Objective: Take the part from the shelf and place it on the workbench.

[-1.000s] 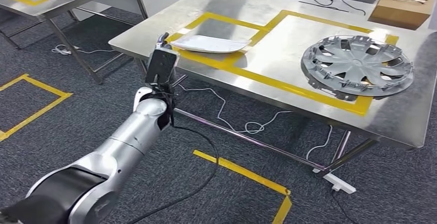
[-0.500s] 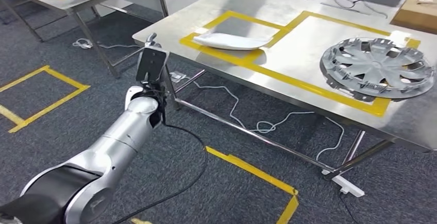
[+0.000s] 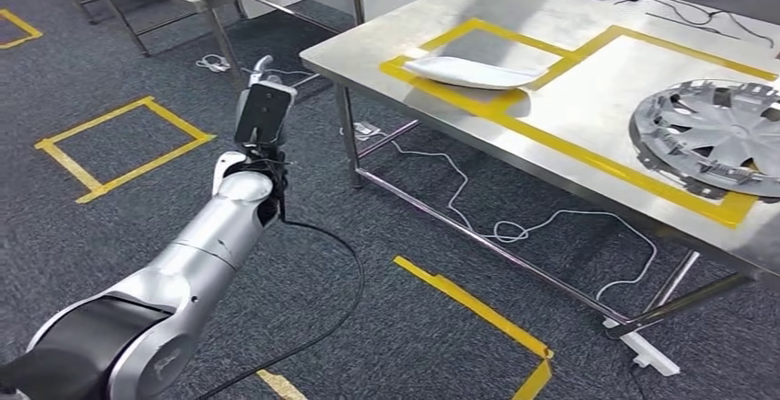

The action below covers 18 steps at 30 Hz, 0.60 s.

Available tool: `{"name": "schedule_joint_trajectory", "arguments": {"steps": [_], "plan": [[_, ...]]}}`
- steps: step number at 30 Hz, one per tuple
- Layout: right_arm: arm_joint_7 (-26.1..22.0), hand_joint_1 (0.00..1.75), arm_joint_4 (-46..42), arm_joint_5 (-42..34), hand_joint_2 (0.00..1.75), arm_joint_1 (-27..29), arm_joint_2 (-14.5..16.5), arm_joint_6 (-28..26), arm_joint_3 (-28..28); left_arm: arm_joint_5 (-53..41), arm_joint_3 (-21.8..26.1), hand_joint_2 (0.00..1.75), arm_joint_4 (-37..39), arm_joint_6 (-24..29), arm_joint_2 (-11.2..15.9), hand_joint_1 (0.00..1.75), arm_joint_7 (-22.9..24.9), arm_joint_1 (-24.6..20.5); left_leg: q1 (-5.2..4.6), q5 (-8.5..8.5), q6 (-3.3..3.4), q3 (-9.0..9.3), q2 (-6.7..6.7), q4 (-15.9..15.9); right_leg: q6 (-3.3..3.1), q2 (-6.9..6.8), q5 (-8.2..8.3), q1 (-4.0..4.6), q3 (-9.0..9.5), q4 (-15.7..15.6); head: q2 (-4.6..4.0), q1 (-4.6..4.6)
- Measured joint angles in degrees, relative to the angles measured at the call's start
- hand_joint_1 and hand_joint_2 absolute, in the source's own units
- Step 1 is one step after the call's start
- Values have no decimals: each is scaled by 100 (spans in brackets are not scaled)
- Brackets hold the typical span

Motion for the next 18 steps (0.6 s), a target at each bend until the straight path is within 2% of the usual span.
{"name": "schedule_joint_trajectory", "arguments": {"steps": [2, 3, 4, 5, 6, 7, 8, 9, 10, 11, 13, 14, 15, 16, 17, 18], "plan": [[-1, 0, 1, 0, 175, -4, 1, 12, -1, -33, 2, 0, -1, 19, 21, 0, 4, 18, -9, 22, 80, -31, -105, -26, 51, -106, -8, 7, -6, -3, 0, 10], [-3, 0, 1, 1, 175, -9, 1, 18, -1, -59, 4, 0, -1, 30, 34, 0, 7, 28, -1, 43, 118, -41, -168, -38, 80, -71, -50, -3, -25, 25, -1, 14], [-6, 0, 1, 2, 175, -15, 1, 22, 0, -84, 5, 0, -2, 38, 44, 0, 9, 33, 11, 66, 156, -50, -225, -51, 104, 39, -151, -13, -81, 145, -1, 22], [-9, 0, 2, 3, 175, -18, 1, 24, 1, -101, 7, 0, -2, 44, 48, 0, 11, 39, 25, 87, 190, -59, -282, -61, 122, 192, -311, -22, -197, 392, -1, 31], [-10, 0, 2, 5, 175, -17, 0, 26, 1, -111, 8, 0, -1, 48, 50, 0, 13, 50, 27, 100, 212, -74, -340, -61, 131, 349, -501, -26, -362, 753, -1, 39], [-13, 0, 2, 4, 175, -11, 1, 28, 1, -115, 8, 0, 0, 50, 56, 0, 13, 69, 25, 111, 229, -89, -405, -60, 130, 447, -678, -26, -553, 1168, -1, 43], [-19, 0, 2, 2, 175, -9, 1, 30, 0, -119, 9, 0, 2, 50, 67, 0, 13, 95, 20, 119, 237, -99, -471, -58, 128, 489, -781, -25, -717, 1505, -1, 44], [-25, 0, 2, 1, 175, -14, 1, 33, -1, -122, 12, 0, 3, 49, 82, 0, 13, 118, 16, 124, 240, -106, -537, -56, 123, 506, -783, -23, -807, 1671, -1, 43], [-31, 0, 2, 3, 175, -24, 2, 34, -2, -128, 17, 0, 4, 49, 99, 0, 13, 135, 13, 128, 238, -109, -605, -52, 112, 517, -676, -24, -793, 1619, -1, 43], [-36, 0, 2, 8, 175, -36, 2, 36, -2, -135, 24, 0, 4, 49, 114, 0, 13, 144, 14, 132, 234, -108, -675, -46, 96, 548, -482, -26, -671, 1350, -1, 43], [-49, 0, 2, 19, 175, -44, 1, 44, -1, -163, 40, 0, 3, 45, 139, 0, 13, 144, 11, 138, 212, -120, -810, -28, 55, 760, -107, -48, -307, 585, -1, 43], [-65, 0, 2, 25, 175, -43, 1, 49, -1, -180, 49, 0, 3, 39, 147, 0, 15, 141, 14, 149, 188, -146, -872, -15, 43, 868, -25, -60, -159, 288, -1, 43], [-80, 0, 2, 31, 175, -45, 0, 53, -1, -200, 62, 0, 3, 31, 160, 0, 17, 141, 21, 167, 153, -178, -930, -9, 36, 942, -11, -64, -81, 131, -1, 39], [-96, 0, 2, 37, 175, -50, 0, 57, -1, -221, 79, 0, 3, 19, 176, 0, 21, 143, 31, 192, 111, -211, -988, -11, 31, 949, -33, -61, -51, 84, 0, 39], [-108, 0, 2, 43, 175, -59, 3, 58, -1, -246, 98, 0, 3, 8, 203, 0, 26, 148, 45, 218, 70, -235, -1050, -20, 18, 896, -31, -56, -42, 53, 0, 37], [-115, 0, 2, 45, 175, -66, 9, 60, -1, -272, 120, 0, 2, -1, 238, 0, 30, 155, 49, 218, 38, -251, -1053, -16, -7, 834, -13, -59, -34, 37, 0, 36]]}}
